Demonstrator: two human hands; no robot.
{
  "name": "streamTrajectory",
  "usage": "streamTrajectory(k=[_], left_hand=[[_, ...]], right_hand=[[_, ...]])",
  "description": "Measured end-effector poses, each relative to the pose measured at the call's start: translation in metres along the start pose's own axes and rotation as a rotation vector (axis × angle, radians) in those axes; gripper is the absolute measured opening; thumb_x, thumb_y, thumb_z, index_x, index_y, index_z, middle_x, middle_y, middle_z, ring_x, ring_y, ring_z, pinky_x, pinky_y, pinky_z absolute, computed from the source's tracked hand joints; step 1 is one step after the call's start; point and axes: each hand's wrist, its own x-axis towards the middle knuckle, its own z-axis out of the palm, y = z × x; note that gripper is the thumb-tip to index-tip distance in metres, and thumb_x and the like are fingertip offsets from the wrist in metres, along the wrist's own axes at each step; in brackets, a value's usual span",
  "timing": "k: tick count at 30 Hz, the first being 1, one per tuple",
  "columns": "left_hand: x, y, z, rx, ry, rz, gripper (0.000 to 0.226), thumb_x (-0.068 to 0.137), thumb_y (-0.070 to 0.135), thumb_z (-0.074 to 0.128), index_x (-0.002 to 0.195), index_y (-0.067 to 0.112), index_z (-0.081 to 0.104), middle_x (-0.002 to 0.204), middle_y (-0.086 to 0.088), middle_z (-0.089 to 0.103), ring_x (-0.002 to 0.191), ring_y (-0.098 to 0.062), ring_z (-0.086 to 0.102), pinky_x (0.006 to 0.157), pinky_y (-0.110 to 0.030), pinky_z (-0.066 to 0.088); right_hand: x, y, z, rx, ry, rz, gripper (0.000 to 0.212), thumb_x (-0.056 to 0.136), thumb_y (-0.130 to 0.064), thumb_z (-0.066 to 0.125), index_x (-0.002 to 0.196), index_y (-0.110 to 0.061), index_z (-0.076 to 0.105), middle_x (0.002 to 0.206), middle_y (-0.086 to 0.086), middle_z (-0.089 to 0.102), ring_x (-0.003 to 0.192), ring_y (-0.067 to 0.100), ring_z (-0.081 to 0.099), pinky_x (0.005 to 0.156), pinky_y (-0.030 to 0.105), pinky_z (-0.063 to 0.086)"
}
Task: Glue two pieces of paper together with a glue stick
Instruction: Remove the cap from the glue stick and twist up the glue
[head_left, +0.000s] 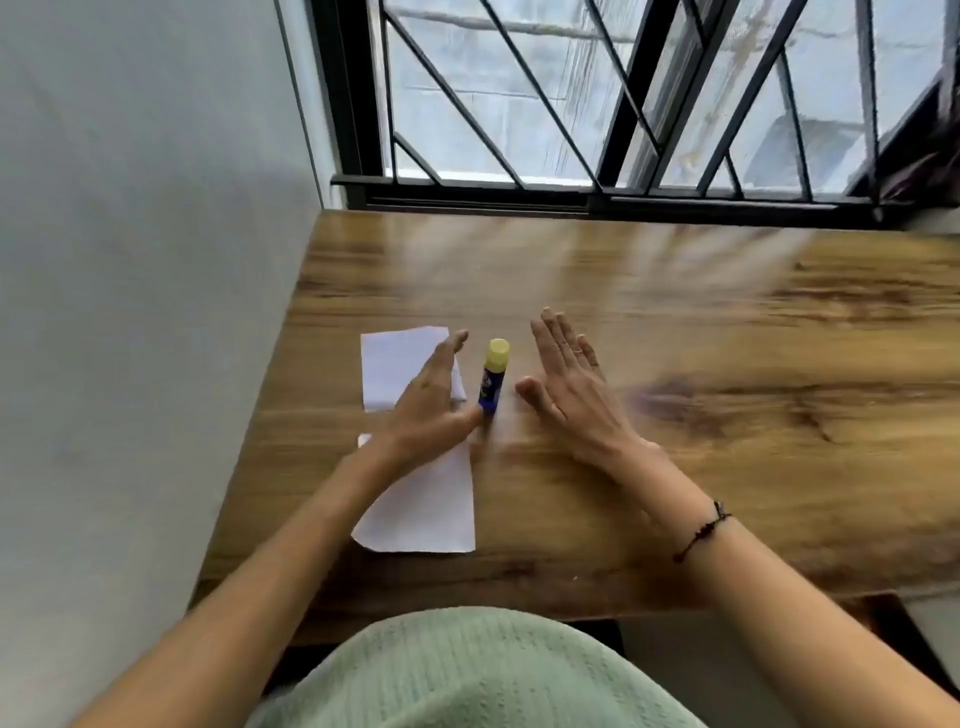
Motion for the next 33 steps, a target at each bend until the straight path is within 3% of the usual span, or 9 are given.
streamTrajectory(k=[4,8,11,14,16,18,23,27,33], left_hand=[[0.003,0.006,0.01,0.04,0.015,0.087,0.065,0.083,0.019,0.062,0.138,0.015,0.027,0.142,-0.007,0.041,0.124,-0.021,0.044,0.093,-0.02,0.03],[0.009,0.013,0.015,0.075,0.163,0.174,0.032,0.085,0.018,0.061,0.112,0.004,0.052,0.103,-0.012,0.06,0.087,-0.021,0.052,0.078,-0.03,0.045],[0.011,0.016,0.015,0.067,0.248,0.185,0.022,0.086,0.014,0.059,0.103,0.001,0.059,0.098,-0.018,0.066,0.087,-0.028,0.057,0.08,-0.036,0.047],[0.012,0.02,0.013,0.067,0.287,0.246,0.024,0.085,0.021,0.057,0.099,0.002,0.06,0.088,-0.015,0.068,0.076,-0.025,0.059,0.069,-0.032,0.047],[0.012,0.023,0.012,0.116,0.304,0.289,0.022,0.083,0.018,0.056,0.098,0.003,0.061,0.087,-0.014,0.068,0.073,-0.024,0.06,0.066,-0.031,0.048],[0.012,0.024,0.012,0.157,0.331,0.317,0.02,0.083,0.009,0.056,0.101,0.003,0.061,0.091,-0.015,0.068,0.075,-0.02,0.056,0.067,-0.027,0.043],[0.009,0.025,0.011,0.193,0.388,0.304,0.026,0.083,0.014,0.051,0.103,-0.001,0.059,0.087,-0.018,0.066,0.076,-0.027,0.057,0.065,-0.033,0.047],[0.005,0.034,0.003,0.064,0.397,0.298,0.023,0.081,0.013,0.053,0.097,-0.002,0.061,0.075,-0.006,0.059,0.068,-0.018,0.048,0.06,-0.02,0.037],[0.004,0.035,-0.003,-0.13,0.31,0.258,0.022,0.082,0.015,0.053,0.098,0.004,0.062,0.067,0.009,0.052,0.062,-0.002,0.049,0.057,-0.009,0.036]], right_hand=[[-0.012,-0.007,0.006,0.071,0.008,0.016,0.101,0.071,-0.079,-0.004,0.147,-0.012,0.001,0.157,0.006,-0.004,0.138,0.006,-0.014,0.112,0.022,-0.011],[-0.013,-0.01,0.005,0.135,0.026,0.028,0.099,0.073,-0.078,-0.001,0.147,-0.013,0.004,0.158,0.008,0.002,0.14,0.006,-0.007,0.114,0.026,-0.006],[-0.011,-0.019,-0.003,0.241,0.1,0.032,0.094,0.077,-0.075,0.01,0.146,-0.012,0.012,0.154,0.012,0.022,0.14,0.019,0.021,0.114,0.036,0.015],[-0.005,-0.035,-0.018,0.243,0.311,-0.031,0.071,0.086,-0.06,0.033,0.136,-0.01,0.036,0.109,0.009,0.061,0.096,0.023,0.058,0.084,0.04,0.049],[0.001,-0.046,-0.03,0.173,0.399,-0.073,0.048,0.088,-0.048,0.046,0.114,-0.008,0.053,0.071,0.0,0.057,0.065,0.021,0.059,0.06,0.042,0.053],[0.006,-0.054,-0.04,0.089,0.429,-0.095,0.034,0.087,-0.04,0.055,0.093,-0.007,0.059,0.057,-0.005,0.049,0.051,0.024,0.058,0.051,0.042,0.051],[0.013,-0.064,-0.056,0.093,0.338,-0.105,0.027,0.089,-0.031,0.055,0.087,-0.004,0.06,0.062,0.0,0.055,0.053,0.02,0.056,0.053,0.032,0.047],[0.014,-0.068,-0.065,0.122,0.305,-0.144,0.02,0.089,-0.022,0.053,0.087,-0.003,0.06,0.065,-0.002,0.052,0.056,0.019,0.048,0.056,0.027,0.034],[0.016,-0.067,-0.066,0.141,0.328,-0.295,0.012,0.085,-0.011,0.055,0.089,-0.001,0.06,0.076,0.011,0.066,0.063,0.021,0.052,0.055,0.032,0.043]])
